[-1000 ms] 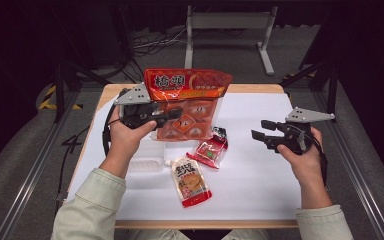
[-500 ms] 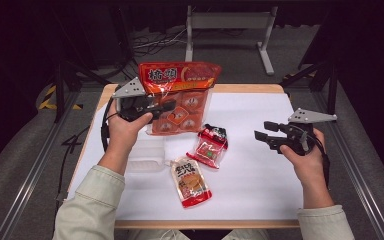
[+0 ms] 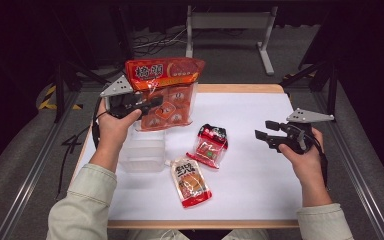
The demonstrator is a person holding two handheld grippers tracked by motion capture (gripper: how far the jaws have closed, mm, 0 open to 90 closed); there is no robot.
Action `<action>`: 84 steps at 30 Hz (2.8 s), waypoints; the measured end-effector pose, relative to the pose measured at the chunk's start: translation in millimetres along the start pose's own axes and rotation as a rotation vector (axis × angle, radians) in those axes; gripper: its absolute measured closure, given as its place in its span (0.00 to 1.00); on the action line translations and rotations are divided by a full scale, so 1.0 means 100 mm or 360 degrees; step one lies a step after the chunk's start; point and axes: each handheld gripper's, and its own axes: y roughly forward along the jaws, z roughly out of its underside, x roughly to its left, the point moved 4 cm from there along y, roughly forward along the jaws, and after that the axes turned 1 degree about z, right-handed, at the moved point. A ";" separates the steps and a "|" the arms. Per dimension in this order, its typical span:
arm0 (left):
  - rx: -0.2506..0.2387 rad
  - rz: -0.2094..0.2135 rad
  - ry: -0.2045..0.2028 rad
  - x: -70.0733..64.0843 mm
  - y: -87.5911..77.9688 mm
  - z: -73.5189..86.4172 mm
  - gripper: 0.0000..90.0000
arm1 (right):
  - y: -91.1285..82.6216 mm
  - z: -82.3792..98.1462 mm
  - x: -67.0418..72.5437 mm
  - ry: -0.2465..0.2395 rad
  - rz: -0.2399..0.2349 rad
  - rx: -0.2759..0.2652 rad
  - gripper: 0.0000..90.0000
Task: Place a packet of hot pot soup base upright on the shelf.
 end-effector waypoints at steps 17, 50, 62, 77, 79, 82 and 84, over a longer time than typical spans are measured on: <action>-0.0042 -0.0104 -0.0075 0.25 -0.26 0.09 0.79 | 0.15 0.15 -0.19 -0.0031 0.0107 0.0048 0.44; -0.0115 -0.0313 -0.0257 0.50 -0.15 0.21 0.79 | 0.15 0.15 -0.15 -0.0041 0.0083 0.0031 0.43; -0.0138 -0.0315 -0.0326 0.54 -0.12 0.30 0.78 | 0.19 0.14 -0.09 -0.0064 0.0016 0.0031 0.42; 0.0080 -0.0389 -0.0227 0.52 -0.14 0.44 0.78 | 0.22 0.13 0.00 -0.0097 -0.0094 0.0011 0.41; 0.0065 -0.0402 -0.0240 0.53 -0.15 0.45 0.78 | 0.23 0.13 0.01 -0.0104 -0.0098 0.0011 0.41; 0.0005 -0.0475 -0.0310 0.57 -0.16 0.50 0.78 | 0.24 0.13 0.03 -0.0111 -0.0114 0.0011 0.41; -0.0018 -0.0504 -0.0355 0.61 -0.16 0.52 0.78 | 0.24 0.13 0.04 -0.0116 -0.0120 0.0008 0.41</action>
